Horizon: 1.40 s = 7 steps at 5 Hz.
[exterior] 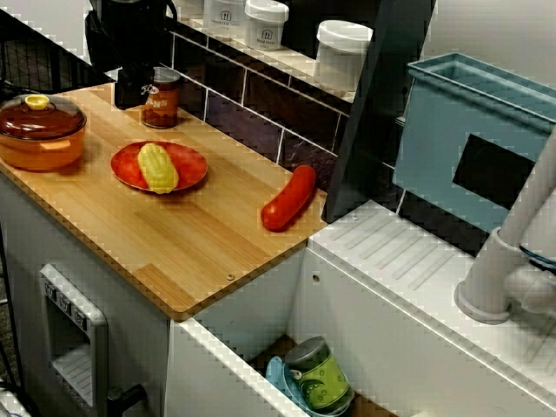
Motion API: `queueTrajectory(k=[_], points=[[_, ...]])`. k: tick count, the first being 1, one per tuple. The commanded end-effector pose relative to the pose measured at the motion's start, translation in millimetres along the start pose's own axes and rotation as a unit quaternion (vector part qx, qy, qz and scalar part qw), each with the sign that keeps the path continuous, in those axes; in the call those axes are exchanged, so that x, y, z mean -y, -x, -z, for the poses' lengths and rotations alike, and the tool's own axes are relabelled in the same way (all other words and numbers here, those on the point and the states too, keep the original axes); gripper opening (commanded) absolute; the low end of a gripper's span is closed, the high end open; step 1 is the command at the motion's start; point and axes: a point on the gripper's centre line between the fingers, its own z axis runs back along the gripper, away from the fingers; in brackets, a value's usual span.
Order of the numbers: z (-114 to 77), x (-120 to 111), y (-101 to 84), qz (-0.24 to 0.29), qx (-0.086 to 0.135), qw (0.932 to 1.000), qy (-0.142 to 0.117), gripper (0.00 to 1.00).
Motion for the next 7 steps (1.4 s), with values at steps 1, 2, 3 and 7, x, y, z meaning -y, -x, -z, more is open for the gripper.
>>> queueTrajectory(k=[1,2,3,7], points=[[0.0,0.0,0.0,0.0,0.0,1.0,0.0,1.0],[-11.7,-24.2,-20.9,0.024,-0.031,0.9987,0.033,1.0],[-24.8,-53.6,-26.9,0.023,-0.039,0.9978,0.049,1.0],[7.1,-137.7,13.8,-0.033,-0.054,0.9965,0.054,1.0]])
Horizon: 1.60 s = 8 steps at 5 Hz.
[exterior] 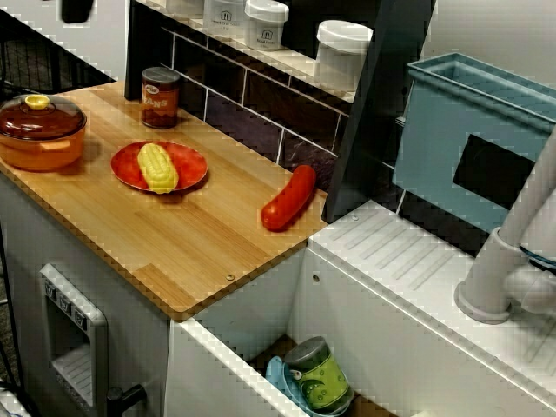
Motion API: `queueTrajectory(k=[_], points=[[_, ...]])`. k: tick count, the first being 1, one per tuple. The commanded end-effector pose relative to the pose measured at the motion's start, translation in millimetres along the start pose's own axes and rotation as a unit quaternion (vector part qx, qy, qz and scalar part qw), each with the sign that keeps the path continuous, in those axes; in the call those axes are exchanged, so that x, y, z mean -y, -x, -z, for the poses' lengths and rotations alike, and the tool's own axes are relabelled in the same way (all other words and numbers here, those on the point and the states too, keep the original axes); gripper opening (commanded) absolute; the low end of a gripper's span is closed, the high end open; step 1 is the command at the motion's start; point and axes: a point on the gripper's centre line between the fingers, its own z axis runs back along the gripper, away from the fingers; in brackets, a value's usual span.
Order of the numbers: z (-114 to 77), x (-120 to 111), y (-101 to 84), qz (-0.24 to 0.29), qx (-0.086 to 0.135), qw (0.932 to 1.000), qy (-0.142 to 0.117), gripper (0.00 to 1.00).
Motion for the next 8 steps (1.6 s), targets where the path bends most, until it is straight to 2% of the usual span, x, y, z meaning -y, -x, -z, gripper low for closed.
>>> queueTrajectory(k=[1,3,6,8], points=[[-8.5,4.9,24.9,0.013,0.022,0.9996,-0.015,1.0],[-6.2,23.9,36.8,0.038,0.026,0.9989,-0.004,1.0],[6.1,26.0,39.1,0.033,0.018,0.9992,0.012,1.0],[14.0,32.2,52.5,0.043,0.025,0.9988,0.004,1.0]])
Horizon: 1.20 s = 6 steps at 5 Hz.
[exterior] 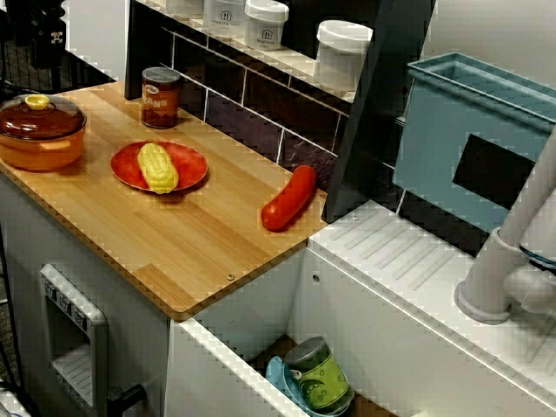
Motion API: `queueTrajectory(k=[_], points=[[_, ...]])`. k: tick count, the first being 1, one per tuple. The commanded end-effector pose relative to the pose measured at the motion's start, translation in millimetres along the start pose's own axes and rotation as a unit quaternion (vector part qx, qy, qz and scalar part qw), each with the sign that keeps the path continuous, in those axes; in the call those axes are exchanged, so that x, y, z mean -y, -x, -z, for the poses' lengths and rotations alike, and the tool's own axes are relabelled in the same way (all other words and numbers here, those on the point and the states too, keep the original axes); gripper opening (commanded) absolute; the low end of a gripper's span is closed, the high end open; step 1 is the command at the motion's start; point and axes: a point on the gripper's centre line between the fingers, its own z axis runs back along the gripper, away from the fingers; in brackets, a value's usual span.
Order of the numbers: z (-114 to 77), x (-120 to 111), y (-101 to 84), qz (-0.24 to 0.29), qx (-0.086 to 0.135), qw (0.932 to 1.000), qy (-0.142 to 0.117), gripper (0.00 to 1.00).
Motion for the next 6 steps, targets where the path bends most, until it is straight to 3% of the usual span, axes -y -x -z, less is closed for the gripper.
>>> queueTrajectory(k=[1,6], points=[[0.3,-1.5,19.9,0.009,0.023,0.9989,-0.039,1.0],[-2.9,-2.2,5.2,-0.033,0.011,0.9994,-0.008,1.0]])
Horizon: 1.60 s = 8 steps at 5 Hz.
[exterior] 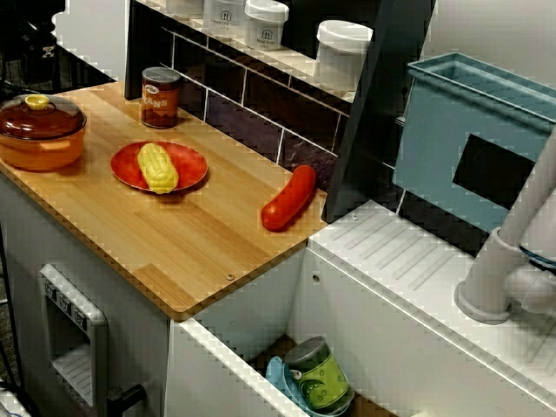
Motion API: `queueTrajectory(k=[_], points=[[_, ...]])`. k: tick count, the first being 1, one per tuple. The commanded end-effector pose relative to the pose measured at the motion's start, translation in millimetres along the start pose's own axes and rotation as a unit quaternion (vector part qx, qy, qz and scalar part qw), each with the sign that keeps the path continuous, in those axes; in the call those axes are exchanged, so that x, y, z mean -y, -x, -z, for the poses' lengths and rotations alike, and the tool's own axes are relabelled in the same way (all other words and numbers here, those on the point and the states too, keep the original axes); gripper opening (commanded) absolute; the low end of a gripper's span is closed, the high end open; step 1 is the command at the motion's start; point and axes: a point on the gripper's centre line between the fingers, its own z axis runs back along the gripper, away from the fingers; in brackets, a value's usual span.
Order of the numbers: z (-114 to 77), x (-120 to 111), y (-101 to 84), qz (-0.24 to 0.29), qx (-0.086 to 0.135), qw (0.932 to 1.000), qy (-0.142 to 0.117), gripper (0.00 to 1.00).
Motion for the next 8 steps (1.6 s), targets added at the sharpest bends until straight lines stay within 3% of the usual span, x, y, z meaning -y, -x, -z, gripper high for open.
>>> queueTrajectory(k=[1,8], points=[[-6.9,-5.5,-6.2,-0.007,0.017,0.9997,-0.015,1.0],[10.8,12.1,-0.7,-0.009,0.022,0.9991,-0.034,1.0]])
